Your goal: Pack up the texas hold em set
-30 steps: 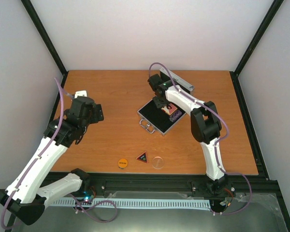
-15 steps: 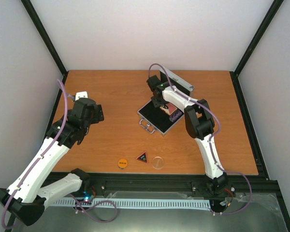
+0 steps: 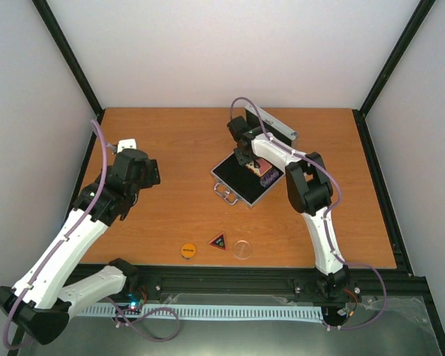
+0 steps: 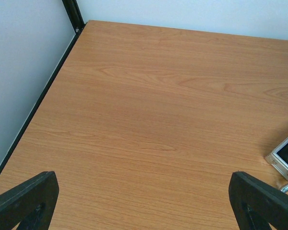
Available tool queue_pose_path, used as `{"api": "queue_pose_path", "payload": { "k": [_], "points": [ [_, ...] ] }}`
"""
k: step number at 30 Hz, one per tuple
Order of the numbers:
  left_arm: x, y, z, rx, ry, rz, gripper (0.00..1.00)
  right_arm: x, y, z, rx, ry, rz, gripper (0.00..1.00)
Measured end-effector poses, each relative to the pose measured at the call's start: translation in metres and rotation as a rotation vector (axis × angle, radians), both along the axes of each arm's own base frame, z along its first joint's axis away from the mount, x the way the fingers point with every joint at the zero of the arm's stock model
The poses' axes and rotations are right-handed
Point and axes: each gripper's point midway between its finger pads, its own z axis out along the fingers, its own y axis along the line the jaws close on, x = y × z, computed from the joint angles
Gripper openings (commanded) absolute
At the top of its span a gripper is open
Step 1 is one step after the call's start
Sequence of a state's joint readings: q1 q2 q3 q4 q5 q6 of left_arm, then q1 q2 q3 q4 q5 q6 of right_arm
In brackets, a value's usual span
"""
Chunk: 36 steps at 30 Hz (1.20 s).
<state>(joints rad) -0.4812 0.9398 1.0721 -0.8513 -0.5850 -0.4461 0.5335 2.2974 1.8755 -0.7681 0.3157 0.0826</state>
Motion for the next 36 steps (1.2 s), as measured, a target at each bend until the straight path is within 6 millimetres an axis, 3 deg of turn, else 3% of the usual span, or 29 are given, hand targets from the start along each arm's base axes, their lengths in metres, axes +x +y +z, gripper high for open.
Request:
{"api": "queue_pose_path", "payload": {
  "k": [4,11,19,24,27,31,36],
  "points": [
    [0.004,-0.002,-0.005,0.008,0.015,0.0,1.0,0.0,-0.002,0.006,-0.017,0.018,0.005,0.7],
    [0.009,-0.004,-0.01,0.015,0.03,0.0,1.0,0.011,0.004,0.033,-0.014,-0.01,0.031,0.7],
    [0.013,-0.008,-0.01,0.019,0.038,-0.009,1.0,-0.008,0.007,0.05,0.008,0.023,0.068,0.7],
    [0.022,-0.013,-0.005,0.018,0.044,-0.012,1.0,-0.046,0.024,0.075,0.039,0.038,0.129,0.71],
    [0.022,-0.014,-0.001,0.004,0.038,-0.016,1.0,-0.073,0.042,0.084,0.058,0.049,0.183,0.78],
    [0.02,-0.017,0.009,-0.031,0.023,-0.023,1.0,-0.13,0.061,0.082,0.063,0.11,0.273,0.89],
    [0.015,-0.017,0.029,-0.072,-0.015,-0.028,1.0,-0.201,0.07,0.083,0.083,0.19,0.37,0.94]
  ]
}}
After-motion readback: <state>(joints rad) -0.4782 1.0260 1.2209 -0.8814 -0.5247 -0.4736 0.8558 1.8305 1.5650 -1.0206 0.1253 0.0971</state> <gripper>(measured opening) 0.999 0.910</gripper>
